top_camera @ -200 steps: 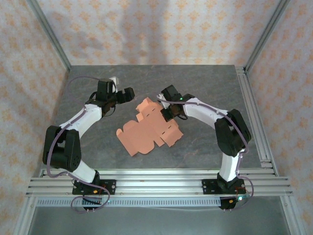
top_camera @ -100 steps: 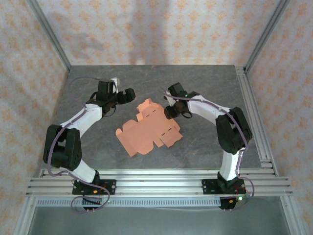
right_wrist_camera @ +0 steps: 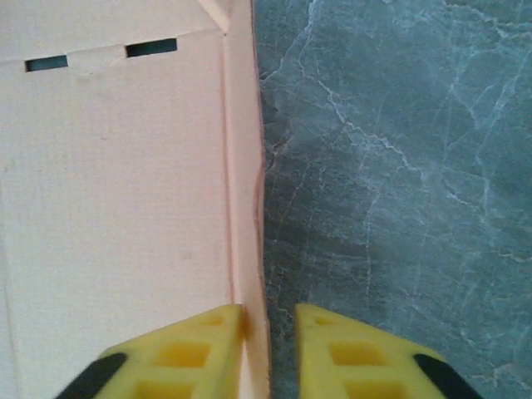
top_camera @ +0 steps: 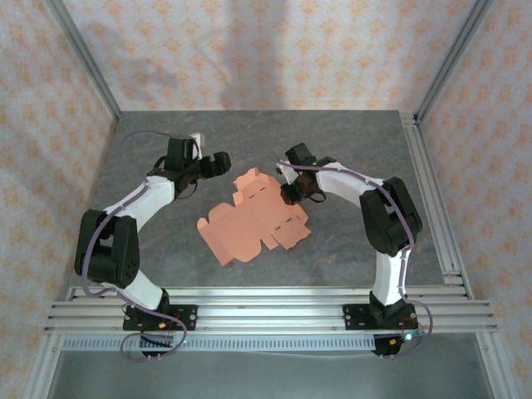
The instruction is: Fold the paper box
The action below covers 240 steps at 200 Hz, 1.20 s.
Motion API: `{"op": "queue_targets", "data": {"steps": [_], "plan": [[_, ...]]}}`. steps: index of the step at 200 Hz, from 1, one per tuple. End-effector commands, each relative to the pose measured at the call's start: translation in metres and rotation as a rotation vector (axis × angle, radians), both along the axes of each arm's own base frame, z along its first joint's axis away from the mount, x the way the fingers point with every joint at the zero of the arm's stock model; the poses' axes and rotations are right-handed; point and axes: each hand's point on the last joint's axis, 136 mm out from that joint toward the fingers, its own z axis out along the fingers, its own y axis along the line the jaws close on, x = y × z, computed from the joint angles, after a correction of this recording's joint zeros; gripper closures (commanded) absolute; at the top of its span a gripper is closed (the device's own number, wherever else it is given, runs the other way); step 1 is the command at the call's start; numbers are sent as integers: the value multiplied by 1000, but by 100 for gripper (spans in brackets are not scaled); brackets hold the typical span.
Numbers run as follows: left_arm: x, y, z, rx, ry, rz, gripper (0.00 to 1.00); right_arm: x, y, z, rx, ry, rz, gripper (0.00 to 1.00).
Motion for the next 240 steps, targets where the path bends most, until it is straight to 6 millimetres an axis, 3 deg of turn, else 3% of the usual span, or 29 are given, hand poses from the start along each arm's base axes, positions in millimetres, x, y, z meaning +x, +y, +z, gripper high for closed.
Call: {"op": "queue_targets", "data": {"steps": [1,93,130,146,161,187,240], "plan": [[0,2,-4,6,19,-12,4,-6,1,-10,-5,20,26,79],[-1,1,-6,8,22,-18,4,-12,1,-17,-10,52,59,78],[-2,2,-4,8,19,-17,3,-11,0,-13,-24,37,78,88],[-3,3,-4,7,18,-16,3,-10,-3,-11,-39,29,79,100],[-3,3,-4,8,18,-12,3,-9,-6,-7,-50,10,81,100],[-3,10,-4,7,9,21,3,-6,-11,8,-131,-106,116,100],[13,39,4,-101,-6,114,3,5,-15,53,-466,-545,235,100]]}}
